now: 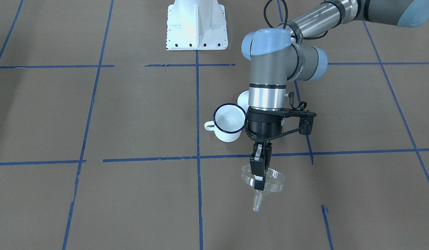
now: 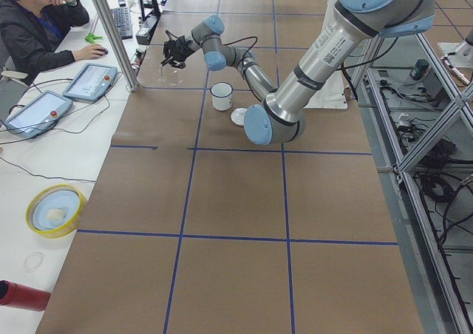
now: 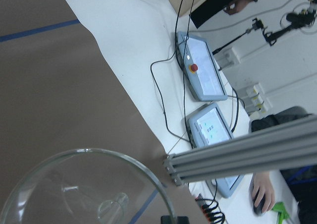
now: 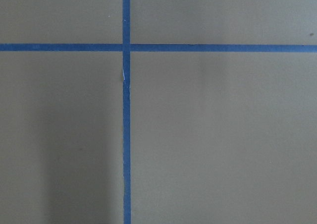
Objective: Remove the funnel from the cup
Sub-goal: 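Lift the glass funnel up out of the mug with the left gripper, then carry the funnel farther from the robot and set it on the table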
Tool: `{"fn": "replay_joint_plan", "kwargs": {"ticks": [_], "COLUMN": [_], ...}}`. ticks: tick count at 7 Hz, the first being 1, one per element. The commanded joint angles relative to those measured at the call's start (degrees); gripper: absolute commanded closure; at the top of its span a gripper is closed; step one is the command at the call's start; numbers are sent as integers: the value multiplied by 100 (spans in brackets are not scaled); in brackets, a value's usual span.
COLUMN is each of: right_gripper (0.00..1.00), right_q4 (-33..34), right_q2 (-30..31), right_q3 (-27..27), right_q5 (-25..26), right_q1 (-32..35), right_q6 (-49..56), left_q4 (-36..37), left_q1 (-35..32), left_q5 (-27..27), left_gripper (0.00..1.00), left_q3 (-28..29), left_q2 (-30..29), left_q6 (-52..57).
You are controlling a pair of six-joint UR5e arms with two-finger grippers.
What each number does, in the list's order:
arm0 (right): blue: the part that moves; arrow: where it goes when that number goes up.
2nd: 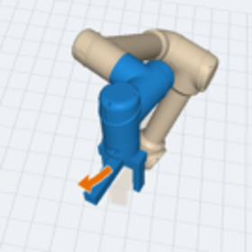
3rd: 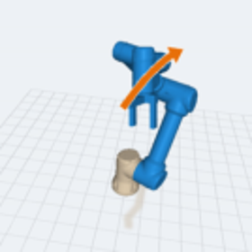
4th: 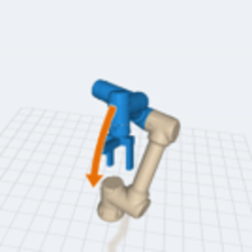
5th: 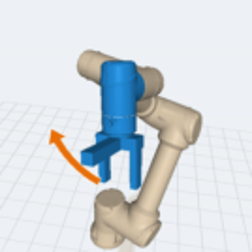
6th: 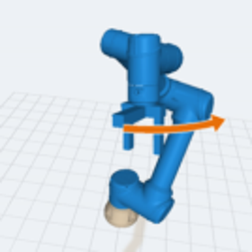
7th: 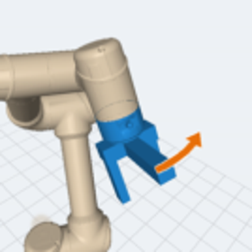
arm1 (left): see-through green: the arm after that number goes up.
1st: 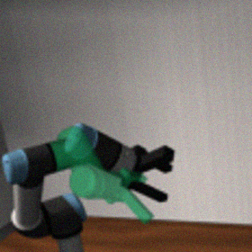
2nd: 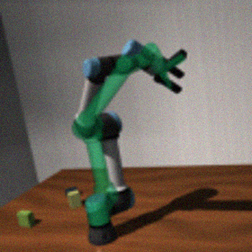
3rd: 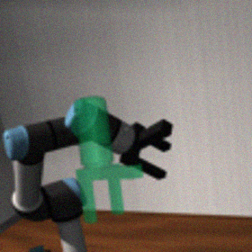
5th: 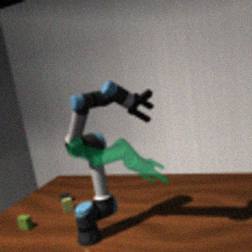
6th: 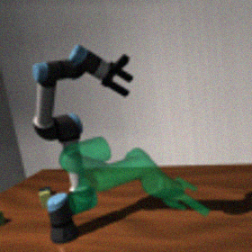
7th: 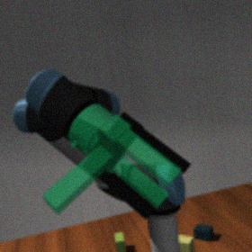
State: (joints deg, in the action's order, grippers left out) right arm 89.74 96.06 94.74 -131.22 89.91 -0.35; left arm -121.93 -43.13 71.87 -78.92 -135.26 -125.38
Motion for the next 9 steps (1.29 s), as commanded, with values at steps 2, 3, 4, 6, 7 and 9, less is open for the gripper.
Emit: {"fn": "replay_joint_plan", "kwargs": {"ticks": [2, 3, 4, 6, 7, 9], "right_gripper": [0, 0, 0, 0, 0, 0], "right_q4": [0, 0, 0, 0, 0, 0], "right_q2": [0, 0, 0, 0, 0, 0], "right_q3": [0, 0, 0, 0, 0, 0], "right_q5": [0, 0, 0, 0, 0, 0], "right_q1": [0, 0, 0, 0, 0, 0], "right_q6": [0, 0, 0, 0, 0, 0], "left_q4": [-944, -1312, -1577, -1719, -1737, -1737], "left_q1": [155, 269, 365, 402, 402, 402], "left_q5": [-182, -200, -392, -481, -473, -429], "left_gripper": [100, 100, 100, 100, 83, 25], "left_q3": [910, 1218, 1273, 1300, 1291, 1239], "left_q2": [316, 395, 517, 527, 527, 536], "left_q6": [-145, -136, -145, -154, -93, 326]}}
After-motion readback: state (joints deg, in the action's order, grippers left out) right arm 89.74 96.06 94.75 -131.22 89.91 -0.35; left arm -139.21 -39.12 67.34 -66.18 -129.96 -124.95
